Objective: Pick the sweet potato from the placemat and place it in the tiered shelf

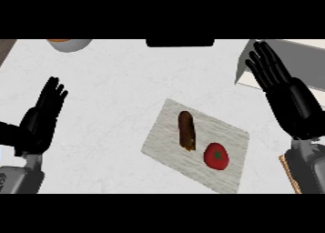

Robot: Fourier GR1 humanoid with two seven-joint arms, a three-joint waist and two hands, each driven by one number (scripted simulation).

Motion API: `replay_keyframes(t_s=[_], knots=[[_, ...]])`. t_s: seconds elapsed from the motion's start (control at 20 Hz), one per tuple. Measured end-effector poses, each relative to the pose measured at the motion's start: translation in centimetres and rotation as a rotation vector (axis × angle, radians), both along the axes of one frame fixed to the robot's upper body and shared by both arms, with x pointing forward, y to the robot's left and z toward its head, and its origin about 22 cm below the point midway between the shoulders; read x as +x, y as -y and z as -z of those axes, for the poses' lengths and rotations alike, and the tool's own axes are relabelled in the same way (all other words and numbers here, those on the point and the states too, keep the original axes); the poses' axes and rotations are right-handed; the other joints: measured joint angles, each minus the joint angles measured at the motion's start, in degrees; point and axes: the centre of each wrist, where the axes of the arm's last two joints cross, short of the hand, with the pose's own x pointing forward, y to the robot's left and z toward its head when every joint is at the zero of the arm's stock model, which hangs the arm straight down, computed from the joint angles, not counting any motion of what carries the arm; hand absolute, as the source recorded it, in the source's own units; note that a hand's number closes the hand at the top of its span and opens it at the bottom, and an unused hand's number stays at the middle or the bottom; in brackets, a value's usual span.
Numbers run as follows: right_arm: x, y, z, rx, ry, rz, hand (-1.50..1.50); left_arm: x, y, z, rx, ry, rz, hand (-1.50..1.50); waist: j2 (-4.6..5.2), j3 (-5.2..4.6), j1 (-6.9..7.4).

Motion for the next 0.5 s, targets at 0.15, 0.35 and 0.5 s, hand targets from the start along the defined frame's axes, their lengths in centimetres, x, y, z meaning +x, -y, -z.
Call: replay_keyframes(t_s=[0.15,0.35,0.5], knots=[[-0.1,0.1,-0.6,-0.134,0.040,0.094,1.50,-0.6,-0.4,1.0,0.009,-0.087,-0.015,0.00,-1.14,-0.66,-0.13],[-0.2,2.8,-2.6,-0.485,0.124,0.311,1.50,-2.2,-1.7,3.4,0.018,-0.260,-0.068,0.00,-1.96,-1.58,-2.09],[-0.5,5.2,-1.8,-0.689,0.040,0.529,-1.50,-3.4,-1.9,5.0,0.000,-0.364,-0.083,0.00,-2.17,-1.61,-3.18]])
